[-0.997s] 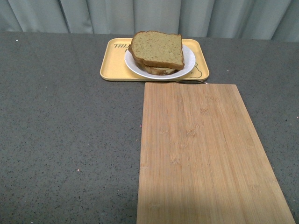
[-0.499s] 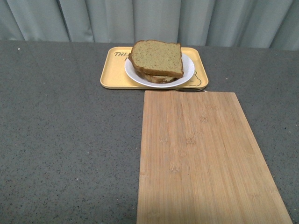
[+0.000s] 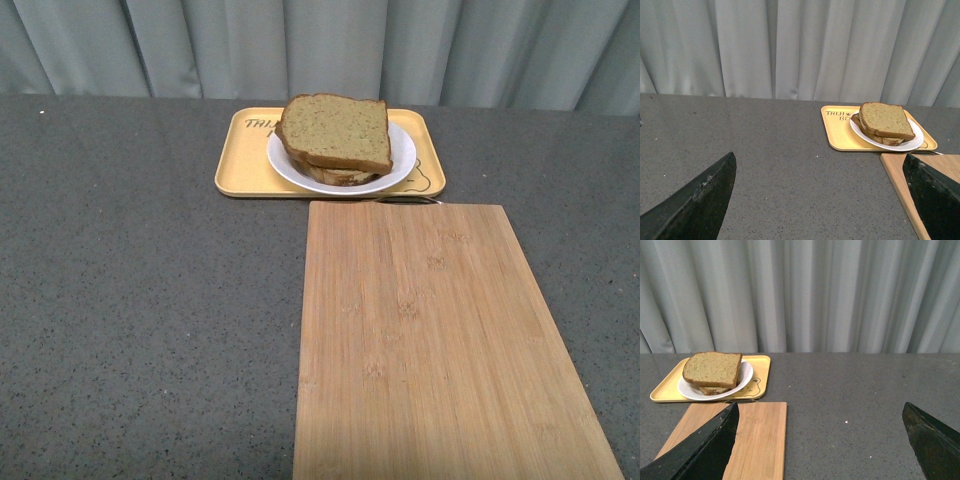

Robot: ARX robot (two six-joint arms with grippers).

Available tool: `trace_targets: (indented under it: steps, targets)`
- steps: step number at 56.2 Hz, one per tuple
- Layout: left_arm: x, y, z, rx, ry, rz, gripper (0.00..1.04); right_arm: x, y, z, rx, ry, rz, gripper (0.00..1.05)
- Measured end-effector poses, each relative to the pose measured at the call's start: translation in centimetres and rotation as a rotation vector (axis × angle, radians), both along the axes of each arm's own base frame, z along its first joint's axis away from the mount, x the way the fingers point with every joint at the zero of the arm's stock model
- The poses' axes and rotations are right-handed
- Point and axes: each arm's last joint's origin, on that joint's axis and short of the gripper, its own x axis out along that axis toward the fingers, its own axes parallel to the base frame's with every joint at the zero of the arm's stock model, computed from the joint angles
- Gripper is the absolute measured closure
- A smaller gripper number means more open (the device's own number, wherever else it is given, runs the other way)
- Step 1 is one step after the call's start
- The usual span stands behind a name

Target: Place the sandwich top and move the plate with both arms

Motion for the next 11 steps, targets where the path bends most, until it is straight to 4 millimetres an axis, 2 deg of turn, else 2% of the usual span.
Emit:
trace_targets:
  steps: [11]
  targets:
    - [0.0, 0.0, 0.0, 0.0, 0.0, 0.0, 0.07, 0.0, 0.0, 0.0, 0.0, 0.0, 0.0, 0.09]
